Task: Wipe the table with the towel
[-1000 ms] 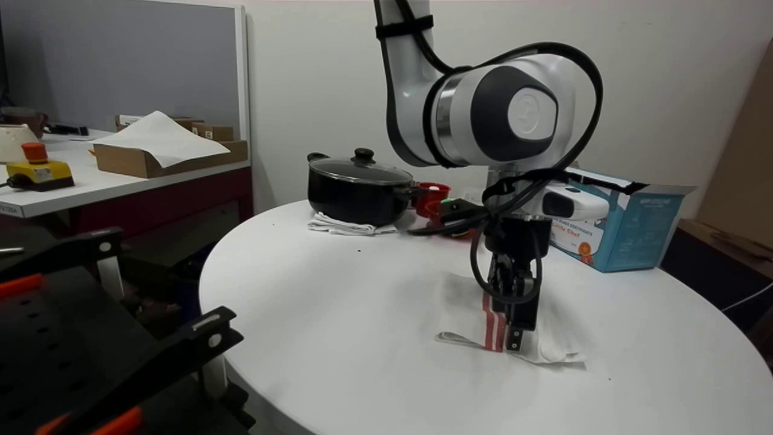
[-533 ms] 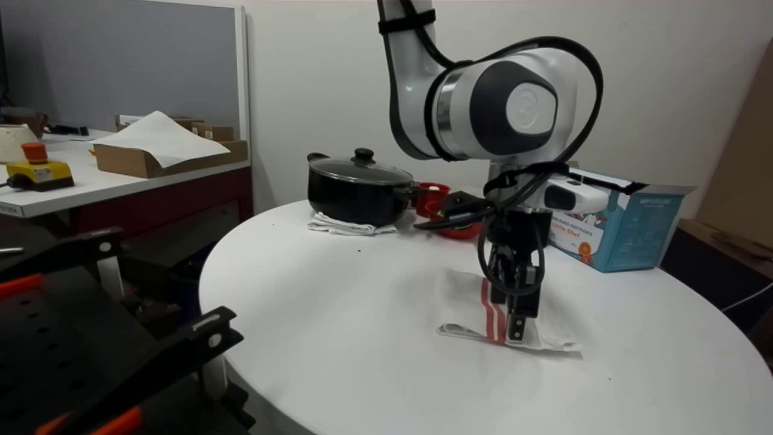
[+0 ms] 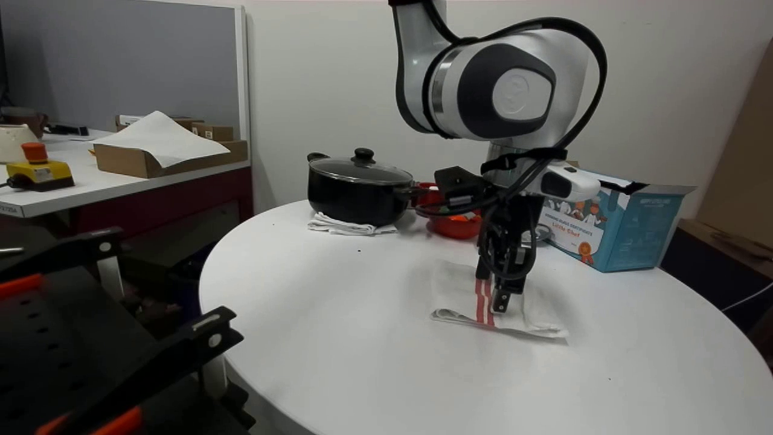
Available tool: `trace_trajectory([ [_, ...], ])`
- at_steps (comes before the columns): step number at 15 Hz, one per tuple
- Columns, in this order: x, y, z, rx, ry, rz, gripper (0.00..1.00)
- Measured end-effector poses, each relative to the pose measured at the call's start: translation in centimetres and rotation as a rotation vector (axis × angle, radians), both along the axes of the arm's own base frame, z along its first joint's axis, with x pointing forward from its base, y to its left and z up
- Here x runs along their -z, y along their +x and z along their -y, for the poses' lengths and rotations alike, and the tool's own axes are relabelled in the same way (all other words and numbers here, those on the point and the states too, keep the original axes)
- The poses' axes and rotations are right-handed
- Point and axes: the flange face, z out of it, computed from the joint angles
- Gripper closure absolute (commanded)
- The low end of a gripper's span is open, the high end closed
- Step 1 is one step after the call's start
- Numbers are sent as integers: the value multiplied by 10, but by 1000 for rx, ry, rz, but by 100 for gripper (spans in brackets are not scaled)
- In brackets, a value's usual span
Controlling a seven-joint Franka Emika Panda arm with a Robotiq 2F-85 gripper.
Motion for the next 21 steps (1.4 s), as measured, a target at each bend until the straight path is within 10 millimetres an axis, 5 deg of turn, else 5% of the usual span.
trace_trajectory([
  [1,-1,0,-1,-7,19,5,25],
  [3,-2,0,-3,-14,53,6,31],
  [11,2,-7,3,-21,96,-13,92],
  [16,4,-6,-10,-90,114,-24,93],
  [21,7,-12,-76,-302,128,-66,93],
])
